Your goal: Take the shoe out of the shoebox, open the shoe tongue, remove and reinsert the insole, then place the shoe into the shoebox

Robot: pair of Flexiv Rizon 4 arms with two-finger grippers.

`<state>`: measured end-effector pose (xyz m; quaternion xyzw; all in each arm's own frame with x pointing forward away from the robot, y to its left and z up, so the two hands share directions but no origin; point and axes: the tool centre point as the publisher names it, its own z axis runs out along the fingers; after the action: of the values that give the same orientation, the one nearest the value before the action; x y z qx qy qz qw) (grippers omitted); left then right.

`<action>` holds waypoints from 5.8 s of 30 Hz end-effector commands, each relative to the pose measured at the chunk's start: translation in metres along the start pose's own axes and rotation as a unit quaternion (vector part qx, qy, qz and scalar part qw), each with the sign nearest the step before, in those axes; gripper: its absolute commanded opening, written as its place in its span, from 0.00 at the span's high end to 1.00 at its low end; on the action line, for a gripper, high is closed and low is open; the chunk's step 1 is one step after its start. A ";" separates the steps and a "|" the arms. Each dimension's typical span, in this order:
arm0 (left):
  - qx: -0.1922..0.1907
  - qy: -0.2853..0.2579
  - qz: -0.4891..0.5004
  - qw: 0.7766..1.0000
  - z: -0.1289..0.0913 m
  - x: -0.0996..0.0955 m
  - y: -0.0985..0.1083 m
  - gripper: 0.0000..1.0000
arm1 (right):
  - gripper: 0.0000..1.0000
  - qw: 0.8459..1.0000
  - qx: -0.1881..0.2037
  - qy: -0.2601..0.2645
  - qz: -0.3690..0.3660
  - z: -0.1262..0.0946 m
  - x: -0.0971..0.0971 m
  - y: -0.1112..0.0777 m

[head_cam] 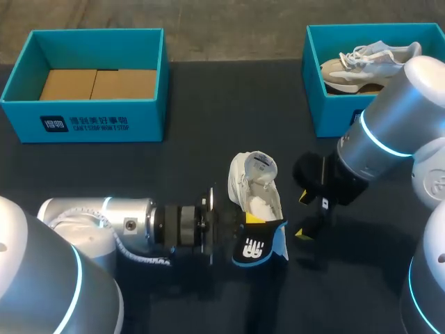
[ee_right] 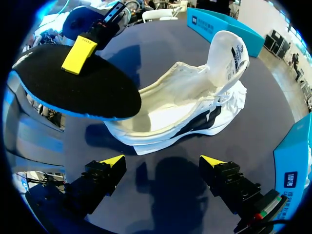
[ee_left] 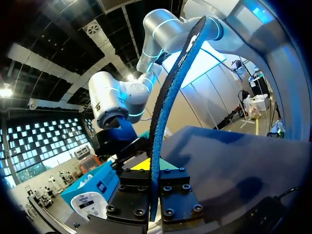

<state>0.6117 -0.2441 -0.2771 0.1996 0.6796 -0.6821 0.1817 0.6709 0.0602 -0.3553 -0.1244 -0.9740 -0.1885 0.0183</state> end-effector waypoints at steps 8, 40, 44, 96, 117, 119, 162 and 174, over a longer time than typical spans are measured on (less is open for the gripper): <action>-0.002 0.000 0.006 1.000 0.008 0.000 0.000 1.00 | 0.00 1.000 0.001 -0.002 0.000 0.001 0.001 0.000; -0.058 -0.038 -0.016 0.997 -0.012 -0.005 0.018 1.00 | 0.00 1.000 0.001 -0.002 0.000 0.001 0.001 0.000; -0.066 -0.041 -0.020 0.997 -0.014 -0.006 0.025 1.00 | 0.00 1.000 0.001 -0.002 0.000 0.001 0.001 0.000; -0.025 -0.003 -0.005 1.000 0.010 -0.015 0.007 1.00 | 0.00 1.000 0.001 -0.002 0.000 0.001 0.001 0.000; -0.012 0.010 0.005 1.000 0.031 -0.017 0.013 1.00 | 0.00 1.000 0.001 -0.002 0.000 0.001 0.001 0.000; -0.010 0.012 0.005 1.000 0.034 -0.017 0.014 1.00 | 0.00 1.000 0.001 -0.002 0.000 0.001 0.001 0.000; -0.034 0.005 -0.006 0.999 0.011 -0.013 0.014 1.00 | 0.00 1.000 0.001 -0.002 0.000 0.001 0.001 0.000; -0.029 0.030 0.007 0.999 0.008 -0.011 0.008 1.00 | 0.00 1.000 0.001 -0.002 0.000 0.001 0.001 0.000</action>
<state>0.6250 -0.2541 -0.2802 0.2183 0.7019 -0.6554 0.1734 0.6709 0.0603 -0.3555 -0.1243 -0.9740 -0.1887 0.0181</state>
